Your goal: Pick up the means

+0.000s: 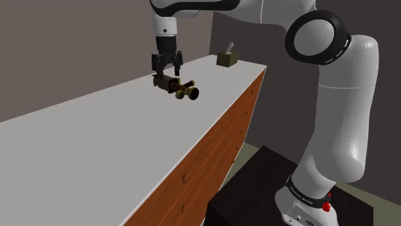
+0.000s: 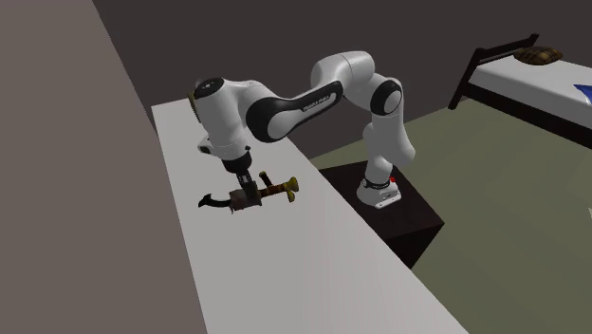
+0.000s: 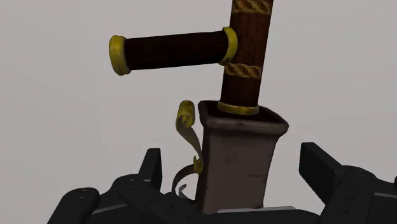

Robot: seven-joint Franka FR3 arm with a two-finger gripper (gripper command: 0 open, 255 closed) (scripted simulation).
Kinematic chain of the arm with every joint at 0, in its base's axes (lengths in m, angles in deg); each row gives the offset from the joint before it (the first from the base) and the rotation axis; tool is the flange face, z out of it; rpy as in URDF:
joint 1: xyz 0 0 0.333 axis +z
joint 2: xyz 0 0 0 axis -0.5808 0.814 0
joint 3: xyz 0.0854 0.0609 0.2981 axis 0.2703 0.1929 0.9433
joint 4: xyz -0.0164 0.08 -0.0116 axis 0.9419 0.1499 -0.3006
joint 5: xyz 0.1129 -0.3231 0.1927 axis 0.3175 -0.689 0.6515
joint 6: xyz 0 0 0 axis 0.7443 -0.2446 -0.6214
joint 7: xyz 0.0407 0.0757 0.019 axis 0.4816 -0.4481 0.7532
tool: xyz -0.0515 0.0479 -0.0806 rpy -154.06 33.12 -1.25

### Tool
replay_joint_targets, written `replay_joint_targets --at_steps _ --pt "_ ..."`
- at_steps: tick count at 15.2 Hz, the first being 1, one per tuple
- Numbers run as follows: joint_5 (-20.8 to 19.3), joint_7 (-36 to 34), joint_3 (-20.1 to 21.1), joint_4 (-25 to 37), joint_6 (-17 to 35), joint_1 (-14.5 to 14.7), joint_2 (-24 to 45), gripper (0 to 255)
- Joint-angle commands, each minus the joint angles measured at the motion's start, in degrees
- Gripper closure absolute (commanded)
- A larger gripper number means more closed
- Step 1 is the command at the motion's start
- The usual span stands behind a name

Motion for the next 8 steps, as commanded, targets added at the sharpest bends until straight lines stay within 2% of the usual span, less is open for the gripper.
replay_joint_targets --at_steps 1,5,6,8 --pt "0.0 -0.03 0.03 -1.76 1.64 0.02 -0.15 0" --pt "0.03 0.01 0.01 -4.26 3.8 -0.04 -0.5 0" --pt "0.03 0.04 0.0 -4.11 3.73 -0.06 -0.41 255" --pt "0.03 0.05 -0.01 -4.07 3.71 -0.07 -0.4 255"
